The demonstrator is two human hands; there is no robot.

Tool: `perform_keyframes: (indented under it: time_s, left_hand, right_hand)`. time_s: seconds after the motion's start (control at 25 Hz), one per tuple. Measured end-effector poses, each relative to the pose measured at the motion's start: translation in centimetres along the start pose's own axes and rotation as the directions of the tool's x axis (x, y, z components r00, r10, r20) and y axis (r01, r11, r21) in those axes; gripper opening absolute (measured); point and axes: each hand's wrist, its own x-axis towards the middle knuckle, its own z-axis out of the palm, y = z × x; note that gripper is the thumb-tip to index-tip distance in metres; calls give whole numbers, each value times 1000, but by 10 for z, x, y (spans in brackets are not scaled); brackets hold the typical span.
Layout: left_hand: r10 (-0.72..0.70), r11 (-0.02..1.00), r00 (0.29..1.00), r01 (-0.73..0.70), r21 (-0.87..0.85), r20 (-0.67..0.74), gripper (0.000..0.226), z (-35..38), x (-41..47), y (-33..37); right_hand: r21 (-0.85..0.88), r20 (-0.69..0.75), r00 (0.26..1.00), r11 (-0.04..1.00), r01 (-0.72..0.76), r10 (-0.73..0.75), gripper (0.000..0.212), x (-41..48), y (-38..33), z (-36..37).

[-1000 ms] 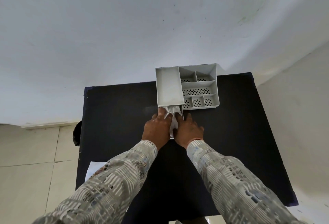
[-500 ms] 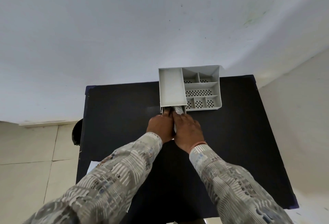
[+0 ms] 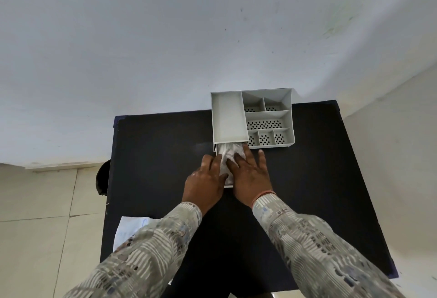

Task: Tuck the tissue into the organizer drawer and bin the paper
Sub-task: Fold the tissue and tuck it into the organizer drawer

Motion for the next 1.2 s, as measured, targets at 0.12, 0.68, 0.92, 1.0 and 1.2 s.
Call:
perform_keyframes:
  time_s: [0.12,0.68,0.92,1.0,1.2]
  left_hand:
    - [-55,998,991,50,40,119,52,-4,11,2]
    - [-76,995,966,89,-44,246,58,-6,1,6]
    - [-191,941,948,250,-226,254,58,-1,12,6]
    - [-202,930,950,262,-258,237,56,-2,18,8]
    - [-176,938,961,229,-258,213,54,-4,20,7]
  right_hand:
    - [1,38,999,1000,-21,21,65,4,-3,0]
    - [192,184,983,981,-30,-6,73,14,-5,-14]
    - [211,-212,976,978,-5,51,46,-19,-1,-19]
    - [111,-69,998,994,8,0,55,-31,-6,-12]
    - [89,64,998,996,1,-7,52,-29,-3,2]
